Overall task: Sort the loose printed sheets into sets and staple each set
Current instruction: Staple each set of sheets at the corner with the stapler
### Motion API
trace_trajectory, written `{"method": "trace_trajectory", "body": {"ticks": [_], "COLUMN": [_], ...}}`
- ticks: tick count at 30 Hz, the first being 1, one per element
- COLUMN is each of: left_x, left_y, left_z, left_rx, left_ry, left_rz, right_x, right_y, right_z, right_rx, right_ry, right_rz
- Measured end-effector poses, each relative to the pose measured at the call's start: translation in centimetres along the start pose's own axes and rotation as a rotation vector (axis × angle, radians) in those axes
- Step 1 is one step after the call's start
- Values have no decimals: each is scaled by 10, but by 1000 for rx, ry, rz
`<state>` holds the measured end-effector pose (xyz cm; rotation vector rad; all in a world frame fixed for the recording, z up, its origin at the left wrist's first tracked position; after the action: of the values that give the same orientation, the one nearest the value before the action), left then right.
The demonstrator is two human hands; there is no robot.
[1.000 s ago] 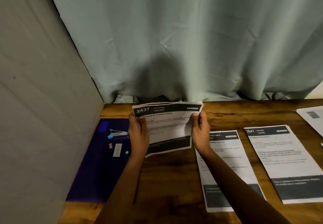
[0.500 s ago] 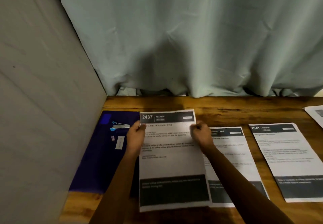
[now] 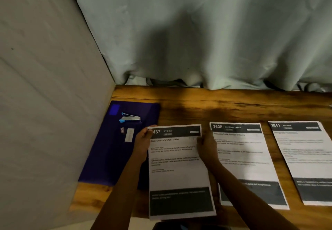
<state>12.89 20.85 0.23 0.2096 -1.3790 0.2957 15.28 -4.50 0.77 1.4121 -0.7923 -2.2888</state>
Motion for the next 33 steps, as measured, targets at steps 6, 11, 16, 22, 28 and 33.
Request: {"method": "trace_trajectory", "body": {"ticks": [6,11,16,22,28,33], "left_x": [0,5,-1,-7,-4,-2], "left_y": [-3,-4,-5,-5,7,18], "left_z": [1,2,1,-1,0,-4], "left_rx": [-14,-5,-5,30,155,202], "left_ry": [-41,-87,-55,-33,-76,-112], "left_rz": [39,77,113,144,133,34], "right_x": [-78,-97,-98,-98,-100,-100], "right_y": [-38,-86,-86,-86,-94,-100], "right_z": [18,23,21,16,8,4], "right_rx": [-97,-277,-238,-205,-305,-417], "right_ry": [540,652,632,637,570,508], "right_rz": [295,574,532,552,586,549]}}
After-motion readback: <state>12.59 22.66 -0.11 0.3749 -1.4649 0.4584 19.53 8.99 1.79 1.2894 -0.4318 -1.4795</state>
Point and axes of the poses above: each hand's wrist, its own z-axis away from the middle knuckle, its own y-axis out of the back of the hand, x = y × z, the point moved 7 cm from there along -z, towards the middle knuckle, and after that the axes turned 12 degrees about -y, right-handed, at the moved point
